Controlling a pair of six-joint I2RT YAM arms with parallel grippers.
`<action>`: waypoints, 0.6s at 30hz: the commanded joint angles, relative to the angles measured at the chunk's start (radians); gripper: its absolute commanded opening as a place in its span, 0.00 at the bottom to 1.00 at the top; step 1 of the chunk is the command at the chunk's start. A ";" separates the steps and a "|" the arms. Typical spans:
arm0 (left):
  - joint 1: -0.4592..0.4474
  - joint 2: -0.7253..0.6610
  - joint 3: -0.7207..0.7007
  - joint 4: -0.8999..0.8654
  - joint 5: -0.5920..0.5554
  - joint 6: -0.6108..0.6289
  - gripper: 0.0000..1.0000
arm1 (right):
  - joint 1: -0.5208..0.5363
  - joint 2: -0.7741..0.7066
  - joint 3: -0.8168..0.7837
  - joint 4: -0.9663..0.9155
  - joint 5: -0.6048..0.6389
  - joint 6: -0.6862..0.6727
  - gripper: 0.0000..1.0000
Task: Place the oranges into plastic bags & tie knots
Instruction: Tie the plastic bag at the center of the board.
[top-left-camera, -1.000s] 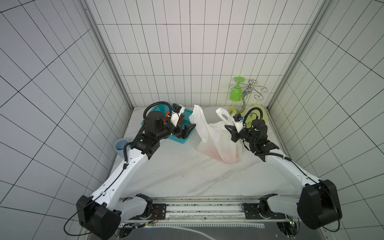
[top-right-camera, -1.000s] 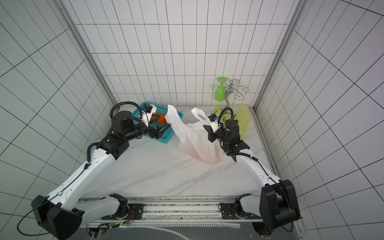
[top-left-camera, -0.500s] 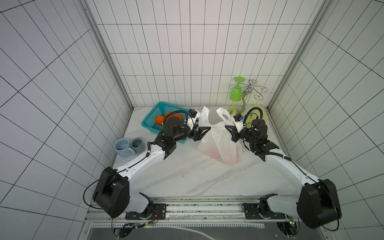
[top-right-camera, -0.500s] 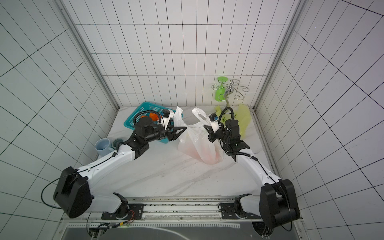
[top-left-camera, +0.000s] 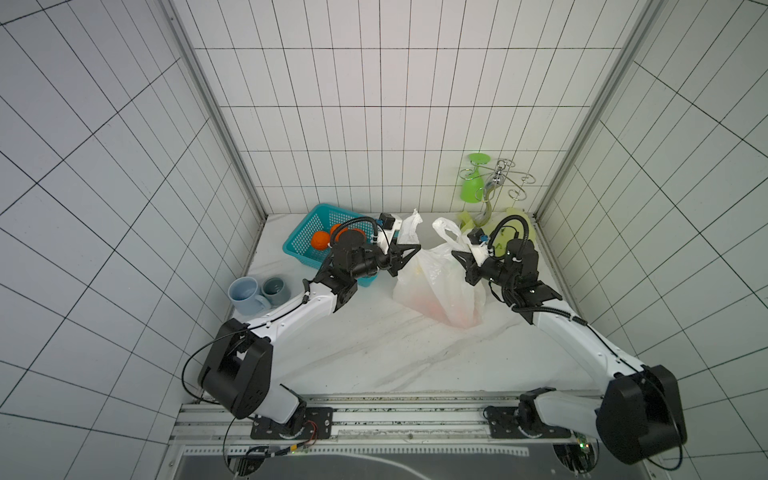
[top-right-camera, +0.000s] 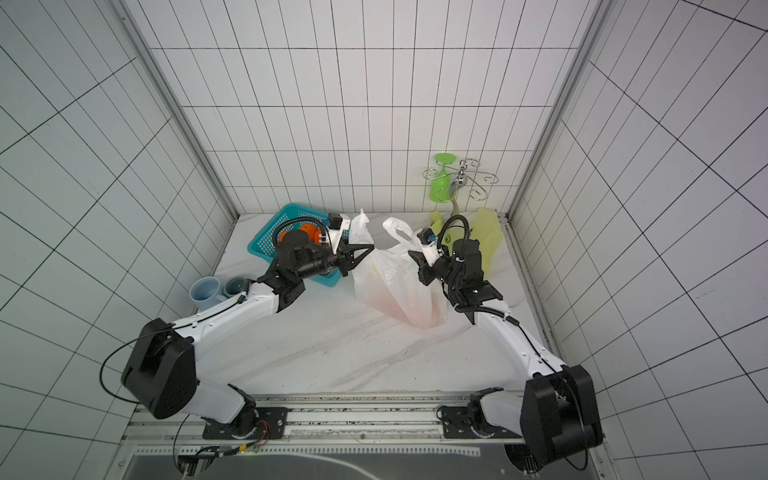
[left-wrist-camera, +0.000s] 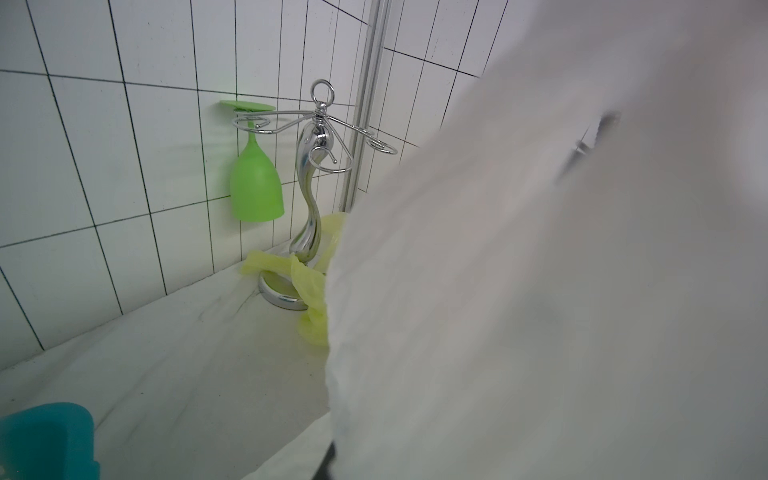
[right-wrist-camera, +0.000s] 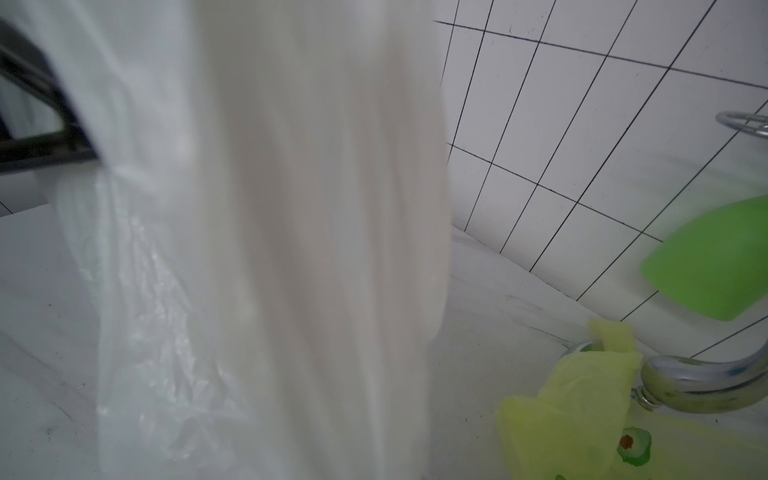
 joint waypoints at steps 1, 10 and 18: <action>0.007 -0.008 0.013 -0.003 0.026 -0.012 0.11 | -0.005 -0.066 -0.016 -0.013 -0.049 -0.169 0.00; -0.018 0.108 0.176 -0.308 0.099 0.112 0.00 | 0.091 -0.052 0.061 -0.177 0.123 -0.439 0.00; -0.031 0.155 0.276 -0.502 0.153 0.243 0.09 | 0.128 0.001 0.063 -0.182 0.231 -0.455 0.00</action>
